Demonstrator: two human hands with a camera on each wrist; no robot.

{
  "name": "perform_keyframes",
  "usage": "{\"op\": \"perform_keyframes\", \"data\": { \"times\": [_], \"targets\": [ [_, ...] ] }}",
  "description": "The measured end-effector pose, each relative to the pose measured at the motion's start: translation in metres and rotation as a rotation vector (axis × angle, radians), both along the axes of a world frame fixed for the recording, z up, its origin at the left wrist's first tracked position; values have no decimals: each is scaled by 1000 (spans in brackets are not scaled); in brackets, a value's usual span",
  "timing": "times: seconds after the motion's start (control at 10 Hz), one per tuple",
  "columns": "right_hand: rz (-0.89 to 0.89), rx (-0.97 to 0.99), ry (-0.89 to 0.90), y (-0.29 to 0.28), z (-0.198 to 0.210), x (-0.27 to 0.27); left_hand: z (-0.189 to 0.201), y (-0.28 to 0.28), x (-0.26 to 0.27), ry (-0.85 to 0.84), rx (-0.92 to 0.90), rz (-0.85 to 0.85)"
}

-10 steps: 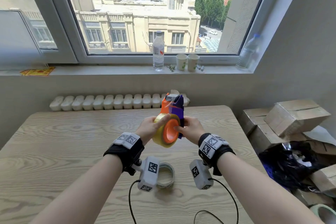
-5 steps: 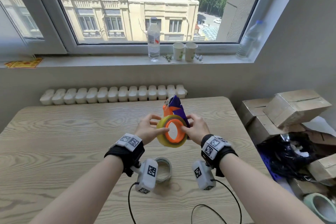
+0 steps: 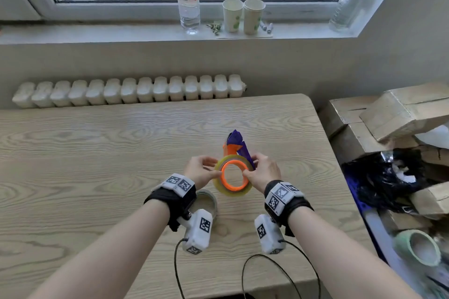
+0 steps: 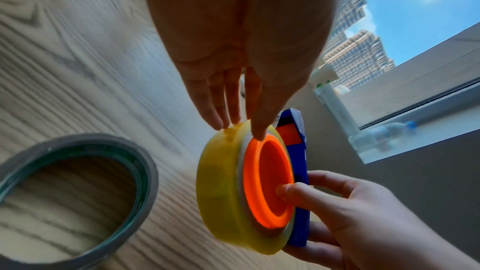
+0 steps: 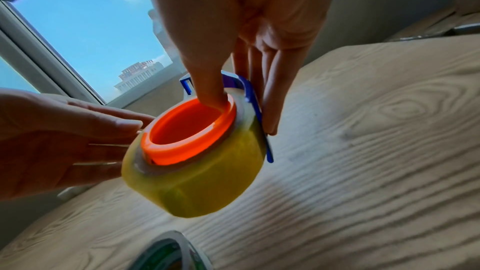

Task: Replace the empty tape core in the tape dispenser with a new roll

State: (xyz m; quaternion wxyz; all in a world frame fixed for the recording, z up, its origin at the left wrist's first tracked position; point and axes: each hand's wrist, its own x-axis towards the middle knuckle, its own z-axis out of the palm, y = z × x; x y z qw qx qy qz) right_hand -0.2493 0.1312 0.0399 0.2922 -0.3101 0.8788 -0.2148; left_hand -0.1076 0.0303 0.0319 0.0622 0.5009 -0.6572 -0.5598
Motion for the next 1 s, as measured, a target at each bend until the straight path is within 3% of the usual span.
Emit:
{"op": "perform_keyframes", "data": {
  "times": [0.2, 0.5, 0.9, 1.0],
  "targets": [
    [-2, 87, -26, 1, -33, -15, -37, 4, -13, -75, 71, -58],
    [-29, 177, -36, 3, -57, -22, -59, 7, -21, -97, 120, -106],
    [11, 201, -33, 8, -45, -23, -56, 10, -16, -128, 113, -114],
    [-73, 196, -23, 9, -27, -26, -40, 8, -11, -146, 23, -127]
  ]
}}
